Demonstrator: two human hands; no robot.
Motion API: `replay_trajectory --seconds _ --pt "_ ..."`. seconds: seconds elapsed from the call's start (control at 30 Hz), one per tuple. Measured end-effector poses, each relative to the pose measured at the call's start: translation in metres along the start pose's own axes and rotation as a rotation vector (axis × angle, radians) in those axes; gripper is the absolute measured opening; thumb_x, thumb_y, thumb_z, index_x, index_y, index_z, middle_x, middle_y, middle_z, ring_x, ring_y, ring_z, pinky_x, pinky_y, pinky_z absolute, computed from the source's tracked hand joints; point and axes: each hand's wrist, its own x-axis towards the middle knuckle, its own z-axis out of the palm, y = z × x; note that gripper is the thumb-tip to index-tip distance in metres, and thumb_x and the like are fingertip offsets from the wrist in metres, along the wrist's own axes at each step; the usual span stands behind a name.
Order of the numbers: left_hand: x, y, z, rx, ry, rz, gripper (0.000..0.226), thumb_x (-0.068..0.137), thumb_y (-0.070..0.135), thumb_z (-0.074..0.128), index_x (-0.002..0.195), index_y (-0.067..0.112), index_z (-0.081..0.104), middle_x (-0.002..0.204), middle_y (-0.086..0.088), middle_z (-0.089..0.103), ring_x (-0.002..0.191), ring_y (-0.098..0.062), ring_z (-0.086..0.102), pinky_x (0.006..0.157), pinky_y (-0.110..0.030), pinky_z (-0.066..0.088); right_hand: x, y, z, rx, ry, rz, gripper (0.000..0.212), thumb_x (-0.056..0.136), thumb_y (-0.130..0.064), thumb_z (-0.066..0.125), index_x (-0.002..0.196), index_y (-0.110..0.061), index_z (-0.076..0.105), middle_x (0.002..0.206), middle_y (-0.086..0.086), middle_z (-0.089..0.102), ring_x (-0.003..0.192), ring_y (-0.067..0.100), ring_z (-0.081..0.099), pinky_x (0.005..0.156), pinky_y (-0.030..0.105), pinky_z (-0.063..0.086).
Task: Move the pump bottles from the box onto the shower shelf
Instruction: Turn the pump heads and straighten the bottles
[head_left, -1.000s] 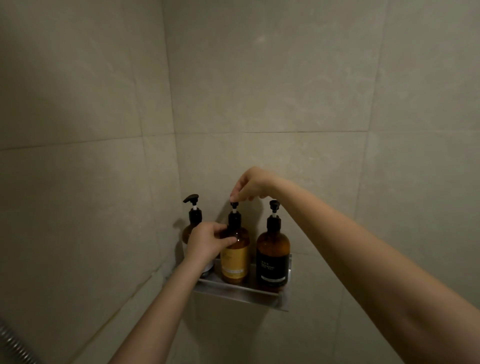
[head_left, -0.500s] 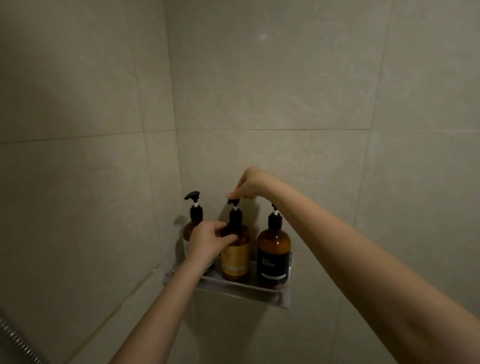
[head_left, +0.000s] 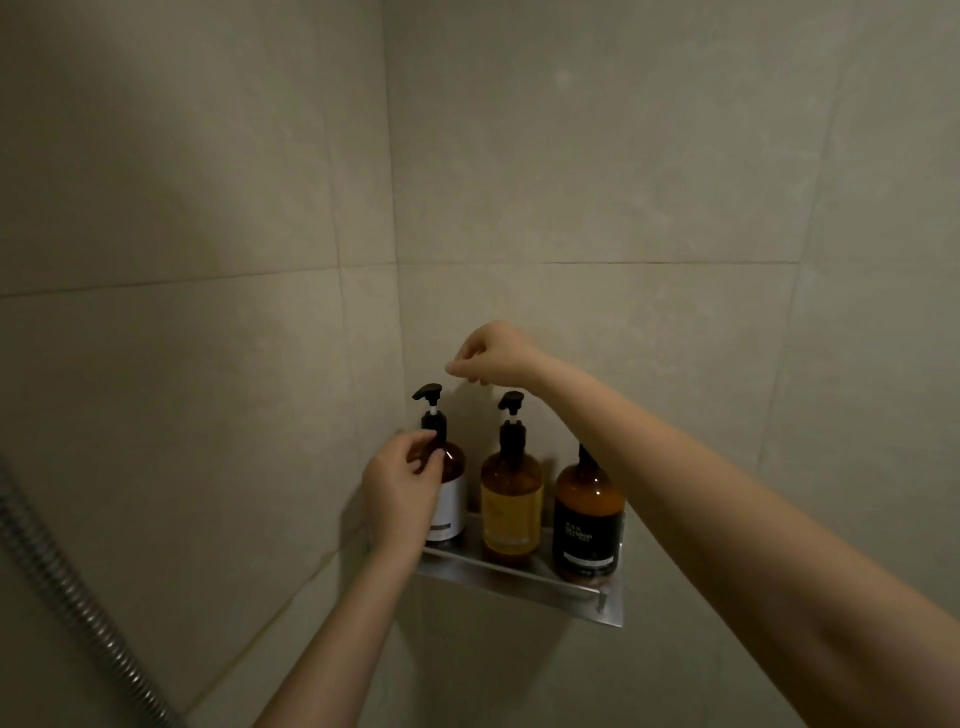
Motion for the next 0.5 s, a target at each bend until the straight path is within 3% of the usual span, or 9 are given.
replay_trajectory --seconds 0.2,0.4,0.5 --pt "0.015 -0.014 -0.007 0.195 -0.094 -0.078 0.052 0.083 0.029 0.064 0.132 0.017 0.050 0.134 -0.004 0.056 0.121 -0.021 0.054 0.097 -0.038 0.047 0.021 -0.011 0.026 -0.085 -0.108 0.003 0.033 0.088 -0.038 0.059 0.102 -0.009 0.066 0.073 -0.001 0.063 0.065 0.012 0.058 0.052 0.020 0.045" --pt "0.026 -0.026 -0.003 0.128 -0.235 -0.119 0.045 0.079 0.026 0.068 0.122 0.012 0.061 0.114 -0.007 0.069 0.103 -0.020 0.064 0.083 -0.029 0.050 0.032 -0.004 0.032 -0.028 -0.132 0.030 0.026 0.086 -0.032 0.063 0.099 -0.010 0.067 0.068 -0.001 0.062 0.059 0.010 0.057 0.050 0.018 0.045" --pt "0.028 -0.030 -0.003 0.138 -0.246 -0.109 0.045 0.077 0.025 0.070 0.120 0.012 0.063 0.113 -0.007 0.070 0.100 -0.019 0.065 0.086 -0.033 0.052 0.036 -0.002 0.031 0.028 -0.177 0.034 0.017 0.086 -0.027 0.065 0.091 -0.011 0.066 0.068 0.000 0.062 0.060 0.011 0.057 0.053 0.020 0.048"
